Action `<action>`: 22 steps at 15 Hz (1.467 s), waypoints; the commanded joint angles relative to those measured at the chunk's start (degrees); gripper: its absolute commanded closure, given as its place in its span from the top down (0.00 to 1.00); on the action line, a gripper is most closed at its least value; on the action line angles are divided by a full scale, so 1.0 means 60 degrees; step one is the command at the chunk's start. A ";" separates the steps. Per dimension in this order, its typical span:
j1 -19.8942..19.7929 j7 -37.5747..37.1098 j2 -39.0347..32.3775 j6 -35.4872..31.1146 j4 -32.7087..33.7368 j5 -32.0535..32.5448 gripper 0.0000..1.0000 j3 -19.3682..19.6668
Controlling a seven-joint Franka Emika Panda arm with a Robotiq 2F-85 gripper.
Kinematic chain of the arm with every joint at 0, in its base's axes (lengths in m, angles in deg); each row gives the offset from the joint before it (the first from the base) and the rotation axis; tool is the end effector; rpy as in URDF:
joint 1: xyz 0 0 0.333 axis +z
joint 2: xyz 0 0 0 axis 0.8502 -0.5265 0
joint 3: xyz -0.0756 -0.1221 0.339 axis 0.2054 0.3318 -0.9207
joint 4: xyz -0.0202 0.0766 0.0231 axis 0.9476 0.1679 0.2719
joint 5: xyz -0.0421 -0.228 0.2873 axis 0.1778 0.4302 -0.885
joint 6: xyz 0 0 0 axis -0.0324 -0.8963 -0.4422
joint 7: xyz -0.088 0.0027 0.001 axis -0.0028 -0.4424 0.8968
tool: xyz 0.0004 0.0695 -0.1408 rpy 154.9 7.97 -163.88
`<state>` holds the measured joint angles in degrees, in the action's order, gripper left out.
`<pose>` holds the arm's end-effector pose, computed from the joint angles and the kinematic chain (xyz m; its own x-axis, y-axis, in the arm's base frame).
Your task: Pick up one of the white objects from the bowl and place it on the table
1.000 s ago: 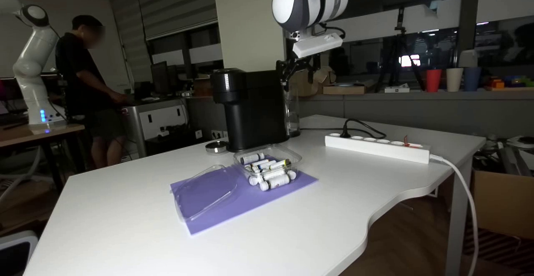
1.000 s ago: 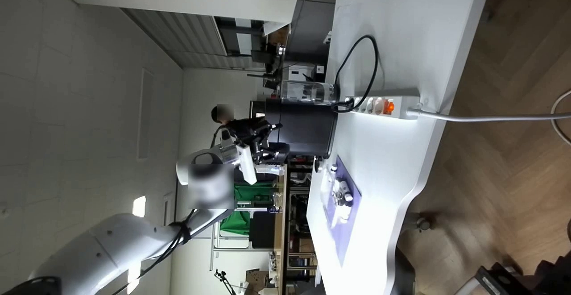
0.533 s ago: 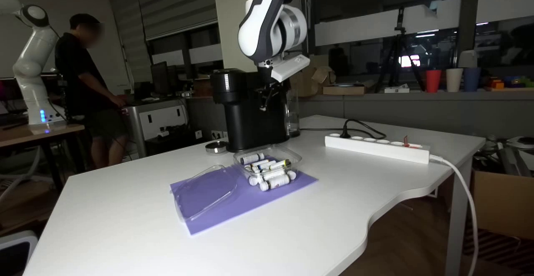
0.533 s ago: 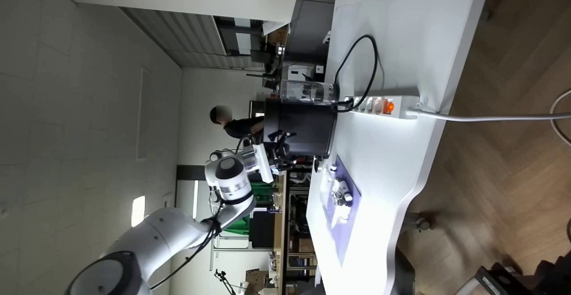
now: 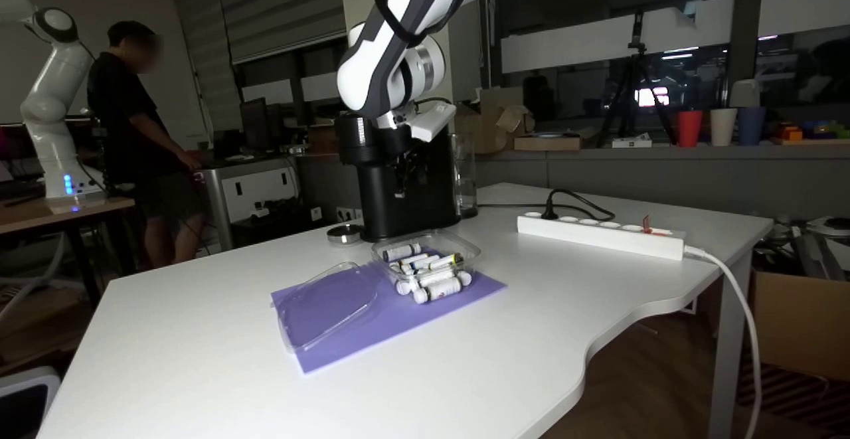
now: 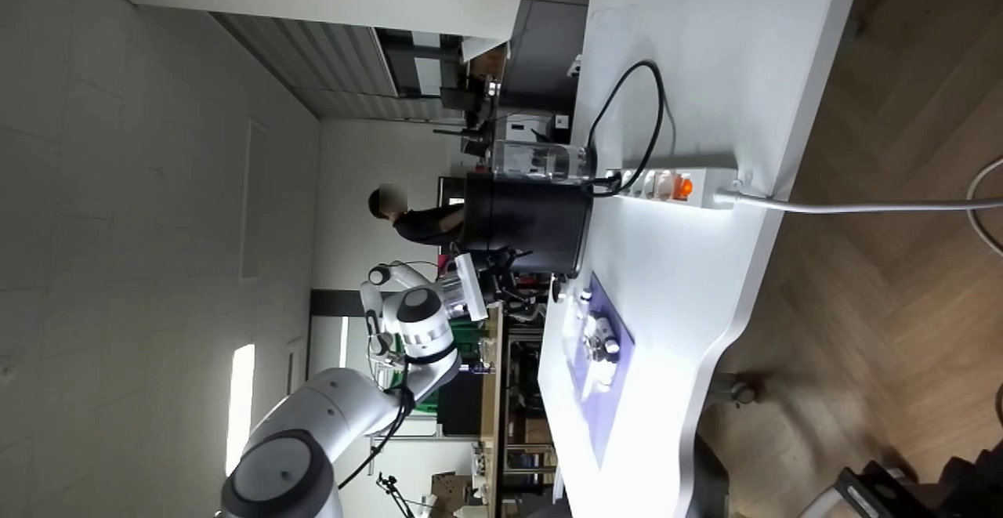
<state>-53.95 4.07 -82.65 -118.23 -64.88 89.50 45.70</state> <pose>0.8306 0.0280 0.2131 0.7971 0.6035 0.0194 0.5681 -0.7605 0.3145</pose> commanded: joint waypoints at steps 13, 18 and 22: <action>0.0091 0.1167 -0.1230 0.1742 0.1941 -0.0022 1.00 -0.0149; 0.0041 0.2015 -0.1270 0.1468 0.1826 0.0066 1.00 -0.0301; -0.0104 0.3175 -0.1368 0.0499 0.1572 -0.0012 1.00 -0.0538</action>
<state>-53.66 18.93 -90.84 -112.55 -54.39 89.40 43.82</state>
